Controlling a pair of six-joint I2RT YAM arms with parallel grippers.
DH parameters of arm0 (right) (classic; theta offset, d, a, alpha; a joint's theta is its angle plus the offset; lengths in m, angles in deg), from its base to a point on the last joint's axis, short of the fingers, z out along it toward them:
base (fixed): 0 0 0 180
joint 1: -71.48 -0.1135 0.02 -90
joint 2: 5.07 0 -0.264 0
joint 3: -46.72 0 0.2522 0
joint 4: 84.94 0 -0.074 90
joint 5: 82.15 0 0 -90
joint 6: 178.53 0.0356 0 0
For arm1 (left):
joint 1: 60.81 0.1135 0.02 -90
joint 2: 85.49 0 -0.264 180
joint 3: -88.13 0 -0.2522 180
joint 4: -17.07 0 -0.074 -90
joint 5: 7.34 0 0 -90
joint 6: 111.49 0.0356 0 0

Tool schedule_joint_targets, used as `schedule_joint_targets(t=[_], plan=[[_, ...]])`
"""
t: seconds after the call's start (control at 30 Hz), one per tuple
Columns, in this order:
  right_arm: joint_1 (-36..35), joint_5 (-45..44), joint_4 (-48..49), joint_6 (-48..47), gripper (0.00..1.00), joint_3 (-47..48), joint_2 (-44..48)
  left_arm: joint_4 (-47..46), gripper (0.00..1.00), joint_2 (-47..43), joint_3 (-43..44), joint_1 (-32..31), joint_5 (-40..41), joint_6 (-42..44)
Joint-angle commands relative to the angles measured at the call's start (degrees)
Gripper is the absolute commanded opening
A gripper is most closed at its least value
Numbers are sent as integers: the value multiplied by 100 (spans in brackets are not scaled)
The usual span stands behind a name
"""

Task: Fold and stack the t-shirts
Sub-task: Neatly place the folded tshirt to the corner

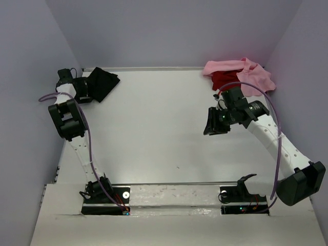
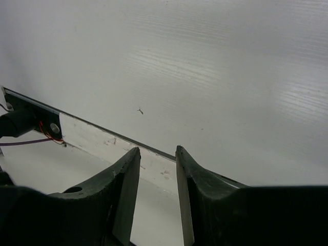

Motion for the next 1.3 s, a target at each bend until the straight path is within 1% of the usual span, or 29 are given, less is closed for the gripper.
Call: schedule_joint_targets(t=[0.0, 0.03, 0.1, 0.3, 0.37, 0.43, 0.6, 0.73, 0.93, 1.0, 1.07, 1.2, 1.27], plan=[[-33, 79, 207, -46, 40, 243, -8, -364, 99, 82, 236, 554, 236, 1010], [-33, 105, 224, -38, 40, 234, -8, -23, 99, 135, 368, 475, 271, 1142], [-33, 131, 312, -20, 40, 225, -34, 321, 99, 171, 553, 369, 429, 1475], [-33, 307, 585, 24, 40, 164, -114, 419, 99, -346, -7, -61, 719, 1898], [-33, 360, 655, 59, 40, 155, -149, 577, 99, -496, -35, -219, 1000, 2188], [-33, 404, 752, 68, 40, 155, -158, 779, 99, -689, -35, -509, 1228, 2469], [-33, 465, 927, 24, 40, 120, -210, 1237, 99, -1024, -184, -1124, 1624, 2795], [-33, 544, 1024, 15, 40, 128, -289, 1483, 99, -1506, -631, -1695, 2054, 2971], [-33, 615, 1156, 15, 40, 50, -307, 1746, 99, -2157, -1142, -2135, 2599, 3129], [-33, 624, 1191, 6, 40, 6, -298, 1817, 99, -2237, -1204, -2206, 2653, 3208], [-33, 624, 1209, 6, 40, -12, -298, 2036, 99, -2176, -1143, -2442, 2732, 3349], [-33, 641, 1261, -11, 40, -3, -316, 2291, 92, -2001, -958, -2584, 2908, 3814], [-33, 632, 1270, -11, 40, 23, -342, 2257, 90, -1895, -844, -2716, 2716, 4069]])
